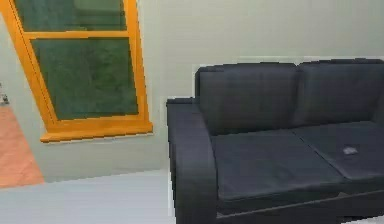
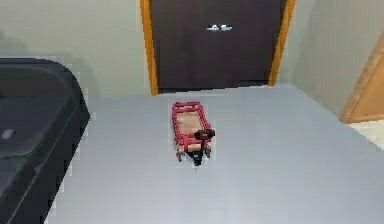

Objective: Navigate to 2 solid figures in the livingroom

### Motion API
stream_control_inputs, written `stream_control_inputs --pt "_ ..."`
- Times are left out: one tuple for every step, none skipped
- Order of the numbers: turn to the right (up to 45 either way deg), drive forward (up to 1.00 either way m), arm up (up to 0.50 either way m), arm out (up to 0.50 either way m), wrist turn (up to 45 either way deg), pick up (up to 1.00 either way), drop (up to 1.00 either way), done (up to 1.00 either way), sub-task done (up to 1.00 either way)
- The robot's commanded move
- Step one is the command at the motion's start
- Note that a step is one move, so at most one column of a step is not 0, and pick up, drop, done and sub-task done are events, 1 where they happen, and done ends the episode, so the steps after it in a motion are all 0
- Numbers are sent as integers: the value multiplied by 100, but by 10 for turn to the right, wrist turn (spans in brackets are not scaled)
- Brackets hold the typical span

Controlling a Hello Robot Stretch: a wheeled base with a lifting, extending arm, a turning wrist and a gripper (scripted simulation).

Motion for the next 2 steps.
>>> stream_control_inputs --pt "-450 0 0 0 0 0 0 0 0" --pt "-150 0 0 0 0 0 0 0 0"
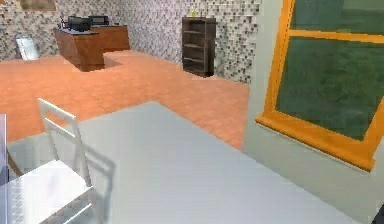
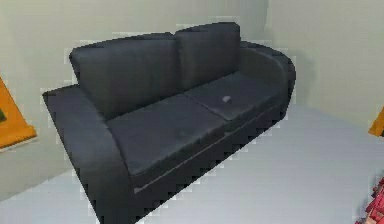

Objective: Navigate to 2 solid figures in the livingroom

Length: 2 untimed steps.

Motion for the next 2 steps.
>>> stream_control_inputs --pt "0 70 0 0 0 0 0 0 0" --pt "-450 0 0 0 0 0 0 0 0"
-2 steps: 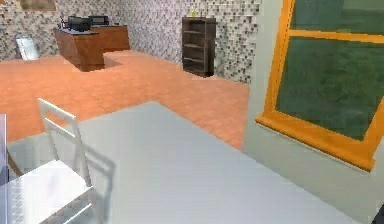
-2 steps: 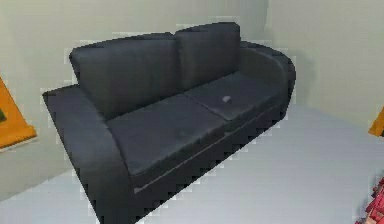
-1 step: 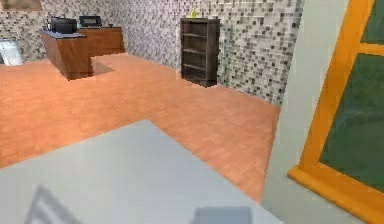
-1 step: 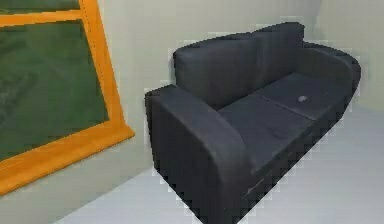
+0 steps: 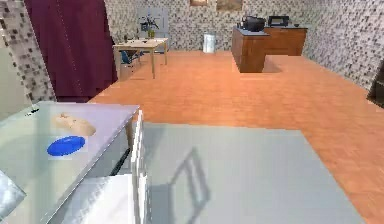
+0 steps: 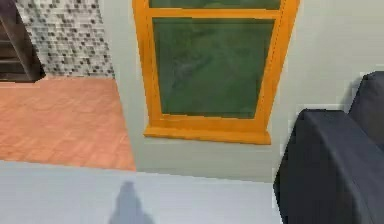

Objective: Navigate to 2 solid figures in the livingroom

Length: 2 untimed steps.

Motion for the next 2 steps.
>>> stream_control_inputs --pt "-330 0 0 0 0 0 0 0 0" --pt "0 0 0 0 0 0 0 100 0"
